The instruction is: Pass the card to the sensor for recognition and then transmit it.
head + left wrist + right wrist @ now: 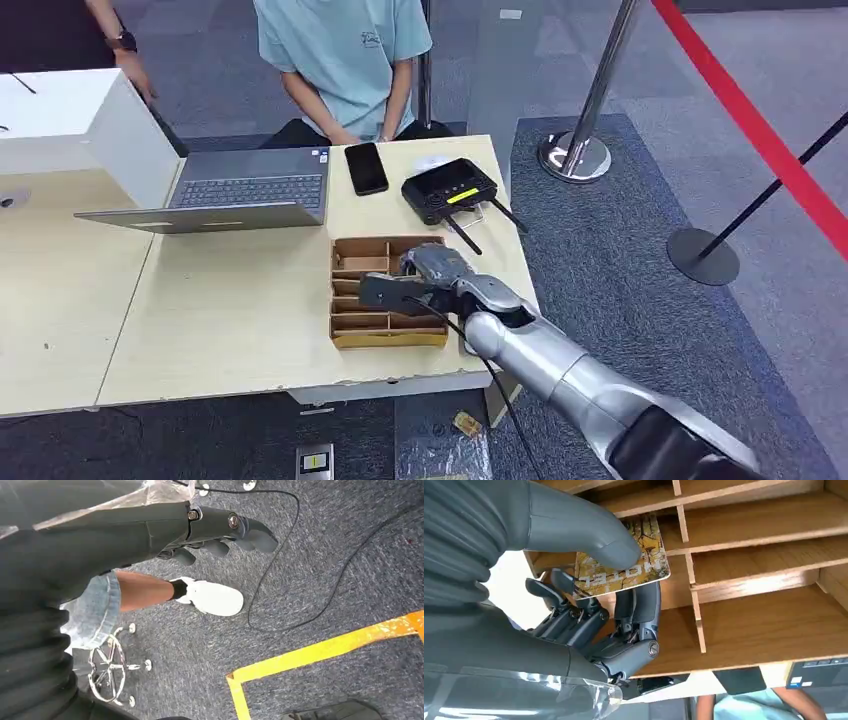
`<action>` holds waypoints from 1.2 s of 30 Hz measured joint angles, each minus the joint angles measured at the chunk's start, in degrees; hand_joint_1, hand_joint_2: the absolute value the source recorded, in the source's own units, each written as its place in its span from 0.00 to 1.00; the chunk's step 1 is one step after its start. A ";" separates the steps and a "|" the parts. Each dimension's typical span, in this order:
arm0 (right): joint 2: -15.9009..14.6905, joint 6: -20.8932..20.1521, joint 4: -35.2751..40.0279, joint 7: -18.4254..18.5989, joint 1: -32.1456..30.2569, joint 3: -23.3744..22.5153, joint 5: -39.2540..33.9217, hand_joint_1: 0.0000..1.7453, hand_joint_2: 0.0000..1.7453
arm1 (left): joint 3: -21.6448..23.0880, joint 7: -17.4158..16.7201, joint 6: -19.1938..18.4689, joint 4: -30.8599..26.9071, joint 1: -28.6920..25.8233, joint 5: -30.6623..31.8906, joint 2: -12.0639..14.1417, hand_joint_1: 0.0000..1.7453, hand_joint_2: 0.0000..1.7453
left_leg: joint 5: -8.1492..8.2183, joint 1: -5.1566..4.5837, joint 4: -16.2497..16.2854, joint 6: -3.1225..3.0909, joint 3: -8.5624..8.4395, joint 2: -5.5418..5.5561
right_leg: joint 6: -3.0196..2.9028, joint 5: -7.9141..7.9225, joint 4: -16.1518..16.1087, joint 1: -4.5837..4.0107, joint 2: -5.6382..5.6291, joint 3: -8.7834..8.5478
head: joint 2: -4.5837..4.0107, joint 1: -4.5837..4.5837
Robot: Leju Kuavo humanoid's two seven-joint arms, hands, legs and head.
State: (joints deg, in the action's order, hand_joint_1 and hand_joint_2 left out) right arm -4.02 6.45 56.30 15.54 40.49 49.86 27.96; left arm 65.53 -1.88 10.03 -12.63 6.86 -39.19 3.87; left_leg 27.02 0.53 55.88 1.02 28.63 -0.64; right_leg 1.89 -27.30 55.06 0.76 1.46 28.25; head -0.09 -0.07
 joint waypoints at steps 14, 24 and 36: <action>0.02 -0.33 0.50 0.74 9.50 -1.27 0.07 1.00 1.00 | 0.31 0.90 0.00 0.00 0.03 0.66 0.59 0.00 1.00 | 0.00 0.00 0.01 0.00 0.00 -0.01 | 0.00 0.00 0.02 0.00 0.00 0.02 | 0.00 0.02; -0.09 -2.64 0.76 2.62 17.39 -1.60 0.13 0.97 1.00 | 0.35 0.85 -0.59 0.00 0.03 1.35 1.07 0.00 1.00 | 0.00 0.00 0.01 0.00 0.02 0.00 | 0.00 0.00 0.02 0.00 0.00 0.05 | 0.00 0.00; 0.46 -5.73 -5.77 1.70 24.09 -0.83 1.14 1.00 1.00 | 0.35 3.32 0.92 0.00 0.03 0.09 1.07 0.00 1.00 | 0.00 0.00 0.00 0.00 0.07 0.02 | 0.00 0.00 0.03 0.00 0.00 0.05 | 0.00 0.00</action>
State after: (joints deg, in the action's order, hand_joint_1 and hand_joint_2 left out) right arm -3.56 0.72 50.53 17.24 64.57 49.03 29.09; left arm 65.88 1.44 10.95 -12.63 6.88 -39.10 4.94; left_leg 27.01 0.53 55.89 1.02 28.69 -0.62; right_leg 1.89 -27.30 55.09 0.76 1.47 28.30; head -0.09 -0.07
